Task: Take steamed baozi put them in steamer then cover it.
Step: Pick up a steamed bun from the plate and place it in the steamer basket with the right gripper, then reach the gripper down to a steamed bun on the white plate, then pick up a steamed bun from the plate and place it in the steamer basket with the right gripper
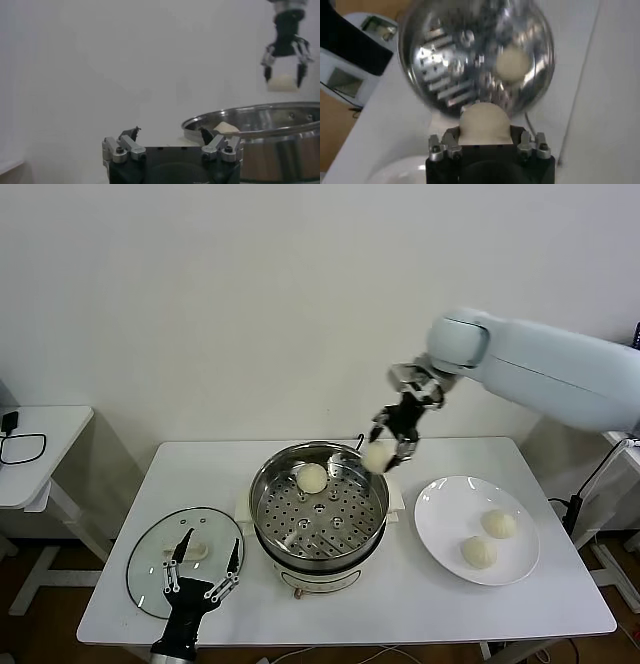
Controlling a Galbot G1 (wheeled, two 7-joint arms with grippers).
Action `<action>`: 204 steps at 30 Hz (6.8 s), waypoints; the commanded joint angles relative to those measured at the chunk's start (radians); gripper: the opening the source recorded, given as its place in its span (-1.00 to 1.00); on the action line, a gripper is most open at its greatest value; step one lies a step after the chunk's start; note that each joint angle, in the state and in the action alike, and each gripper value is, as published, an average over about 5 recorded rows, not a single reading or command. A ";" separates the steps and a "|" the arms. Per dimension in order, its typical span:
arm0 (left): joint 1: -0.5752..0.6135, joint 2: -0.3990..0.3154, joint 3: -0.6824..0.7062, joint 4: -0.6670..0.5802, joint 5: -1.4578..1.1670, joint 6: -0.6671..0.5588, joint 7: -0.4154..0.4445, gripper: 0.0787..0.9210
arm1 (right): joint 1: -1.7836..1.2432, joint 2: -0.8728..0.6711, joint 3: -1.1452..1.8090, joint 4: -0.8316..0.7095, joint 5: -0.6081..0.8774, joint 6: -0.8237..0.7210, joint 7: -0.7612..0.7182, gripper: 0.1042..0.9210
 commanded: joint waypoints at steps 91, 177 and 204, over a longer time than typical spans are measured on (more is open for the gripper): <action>0.016 -0.017 -0.003 0.002 0.010 0.002 -0.011 0.77 | -0.573 -0.475 0.238 -0.129 -0.559 0.190 0.017 0.76; 0.020 -0.013 -0.003 -0.009 0.010 0.000 -0.019 0.77 | -0.182 0.075 0.116 0.280 -0.805 0.837 0.115 0.29; 0.005 -0.018 -0.004 0.006 0.002 -0.004 -0.024 0.77 | -0.274 0.107 0.120 0.254 -0.878 0.843 0.087 0.37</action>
